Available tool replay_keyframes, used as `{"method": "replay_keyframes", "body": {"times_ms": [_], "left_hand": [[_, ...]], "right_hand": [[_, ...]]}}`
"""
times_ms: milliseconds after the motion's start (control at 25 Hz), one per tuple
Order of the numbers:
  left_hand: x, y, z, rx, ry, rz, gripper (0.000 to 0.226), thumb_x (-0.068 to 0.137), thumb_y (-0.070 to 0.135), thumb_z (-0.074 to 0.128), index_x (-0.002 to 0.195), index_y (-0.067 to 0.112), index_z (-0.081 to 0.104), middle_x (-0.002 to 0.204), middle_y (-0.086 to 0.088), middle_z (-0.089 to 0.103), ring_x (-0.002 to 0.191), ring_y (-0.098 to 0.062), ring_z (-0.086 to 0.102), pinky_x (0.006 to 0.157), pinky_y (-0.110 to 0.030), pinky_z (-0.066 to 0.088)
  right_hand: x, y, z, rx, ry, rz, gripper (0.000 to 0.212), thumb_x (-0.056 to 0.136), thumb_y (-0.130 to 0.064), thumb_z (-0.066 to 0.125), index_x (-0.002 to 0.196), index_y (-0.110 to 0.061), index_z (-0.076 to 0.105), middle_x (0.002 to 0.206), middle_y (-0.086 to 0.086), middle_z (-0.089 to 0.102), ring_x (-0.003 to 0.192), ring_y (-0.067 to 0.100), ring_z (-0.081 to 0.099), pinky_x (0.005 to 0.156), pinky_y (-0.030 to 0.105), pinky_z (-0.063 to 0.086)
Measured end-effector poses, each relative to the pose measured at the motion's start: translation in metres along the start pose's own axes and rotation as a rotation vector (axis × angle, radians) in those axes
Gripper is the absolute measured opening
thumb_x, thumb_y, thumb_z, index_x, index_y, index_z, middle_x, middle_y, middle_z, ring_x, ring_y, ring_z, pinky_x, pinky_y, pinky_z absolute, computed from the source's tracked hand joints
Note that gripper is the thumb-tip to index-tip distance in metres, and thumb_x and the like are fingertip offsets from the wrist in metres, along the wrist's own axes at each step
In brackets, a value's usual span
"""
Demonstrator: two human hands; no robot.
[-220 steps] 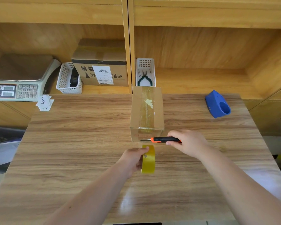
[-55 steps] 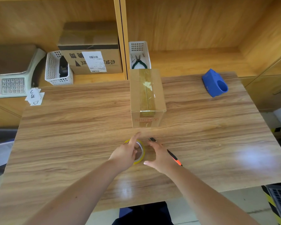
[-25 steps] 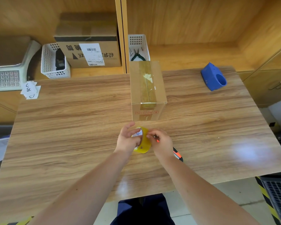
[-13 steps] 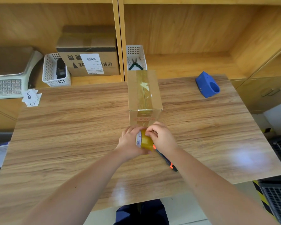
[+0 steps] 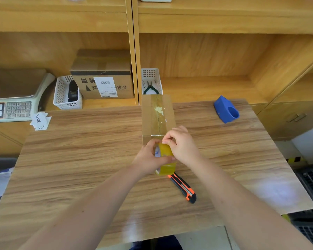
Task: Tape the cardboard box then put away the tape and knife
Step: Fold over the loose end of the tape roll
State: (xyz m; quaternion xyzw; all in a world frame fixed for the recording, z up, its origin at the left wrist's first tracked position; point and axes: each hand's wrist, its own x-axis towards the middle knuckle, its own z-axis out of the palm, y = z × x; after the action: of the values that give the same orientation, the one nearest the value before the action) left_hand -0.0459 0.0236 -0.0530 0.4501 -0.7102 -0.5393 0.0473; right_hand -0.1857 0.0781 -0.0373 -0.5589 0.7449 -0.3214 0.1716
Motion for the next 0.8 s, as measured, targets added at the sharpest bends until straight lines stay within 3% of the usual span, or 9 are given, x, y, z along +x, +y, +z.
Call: {"method": "replay_keyframes", "body": {"times_ms": [160, 240, 320, 440, 520, 640, 720, 800], "left_hand": [[0.002, 0.026, -0.008, 0.043, -0.009, -0.106, 0.082, 0.061, 0.059, 0.080, 0.131, 0.028, 0.051, 0.114, 0.009, 0.058, 0.100, -0.012, 0.057, 0.080, -0.029, 0.047], [0.003, 0.029, -0.010, -0.028, -0.047, -0.191, 0.077, 0.055, 0.065, 0.077, 0.120, 0.028, 0.059, 0.111, 0.005, 0.068, 0.099, -0.016, 0.065, 0.082, -0.036, 0.057], [0.002, 0.035, -0.010, -0.107, -0.082, -0.229, 0.072, 0.050, 0.067, 0.075, 0.109, 0.028, 0.063, 0.100, 0.000, 0.073, 0.090, -0.019, 0.071, 0.075, -0.036, 0.060], [0.006, 0.041, -0.011, -0.149, -0.137, -0.346, 0.078, 0.044, 0.071, 0.072, 0.100, 0.018, 0.065, 0.082, -0.004, 0.068, 0.070, -0.022, 0.065, 0.054, -0.025, 0.045], [0.006, 0.043, -0.012, -0.160, -0.182, -0.401, 0.078, 0.047, 0.074, 0.072, 0.099, 0.016, 0.065, 0.086, -0.004, 0.070, 0.077, -0.023, 0.068, 0.057, -0.025, 0.047], [0.008, 0.035, -0.011, -0.072, -0.160, -0.277, 0.054, 0.060, 0.068, 0.075, 0.094, 0.026, 0.069, 0.100, 0.003, 0.072, 0.094, -0.015, 0.067, 0.082, -0.032, 0.055], [0.004, 0.036, -0.012, -0.025, -0.097, -0.163, 0.046, 0.063, 0.061, 0.079, 0.092, 0.028, 0.065, 0.091, 0.005, 0.063, 0.088, -0.012, 0.061, 0.075, -0.026, 0.049], [0.002, 0.036, -0.014, 0.010, -0.047, -0.055, 0.062, 0.059, 0.058, 0.083, 0.110, 0.035, 0.056, 0.088, 0.006, 0.055, 0.083, -0.011, 0.056, 0.067, -0.025, 0.042]], "right_hand": [[0.013, -0.008, -0.025, 0.000, -0.035, -0.015, 0.012, 0.085, -0.006, 0.064, 0.075, -0.012, 0.068, 0.076, -0.012, 0.058, 0.093, 0.009, 0.042, 0.081, 0.023, 0.031], [0.019, -0.016, -0.039, -0.020, -0.054, -0.038, 0.011, 0.086, -0.010, 0.065, 0.076, -0.013, 0.069, 0.078, -0.011, 0.061, 0.095, 0.010, 0.043, 0.082, 0.024, 0.033], [0.022, -0.025, -0.049, -0.043, -0.071, -0.054, 0.011, 0.087, -0.012, 0.065, 0.077, -0.013, 0.068, 0.083, -0.007, 0.063, 0.094, 0.011, 0.046, 0.084, 0.026, 0.036], [0.024, -0.032, -0.060, 0.045, 0.007, -0.045, 0.011, 0.086, -0.007, 0.065, 0.077, -0.012, 0.068, 0.084, -0.004, 0.063, 0.081, 0.006, 0.052, 0.075, 0.019, 0.039], [0.022, -0.033, -0.060, 0.063, 0.014, -0.061, 0.011, 0.085, -0.006, 0.066, 0.076, -0.013, 0.068, 0.082, -0.004, 0.062, 0.079, 0.006, 0.055, 0.073, 0.020, 0.042], [0.017, -0.032, -0.055, 0.151, -0.024, -0.028, 0.013, 0.085, -0.003, 0.064, 0.076, -0.012, 0.067, 0.080, -0.005, 0.061, 0.073, 0.015, 0.064, 0.072, 0.031, 0.054], [0.014, -0.032, -0.057, 0.182, -0.065, -0.003, 0.014, 0.087, -0.003, 0.062, 0.077, -0.012, 0.066, 0.082, -0.004, 0.061, 0.067, 0.014, 0.066, 0.066, 0.030, 0.057], [0.013, -0.034, -0.060, 0.187, -0.083, -0.010, 0.015, 0.087, -0.004, 0.063, 0.077, -0.014, 0.066, 0.084, -0.003, 0.062, 0.064, 0.011, 0.067, 0.064, 0.027, 0.056]]}}
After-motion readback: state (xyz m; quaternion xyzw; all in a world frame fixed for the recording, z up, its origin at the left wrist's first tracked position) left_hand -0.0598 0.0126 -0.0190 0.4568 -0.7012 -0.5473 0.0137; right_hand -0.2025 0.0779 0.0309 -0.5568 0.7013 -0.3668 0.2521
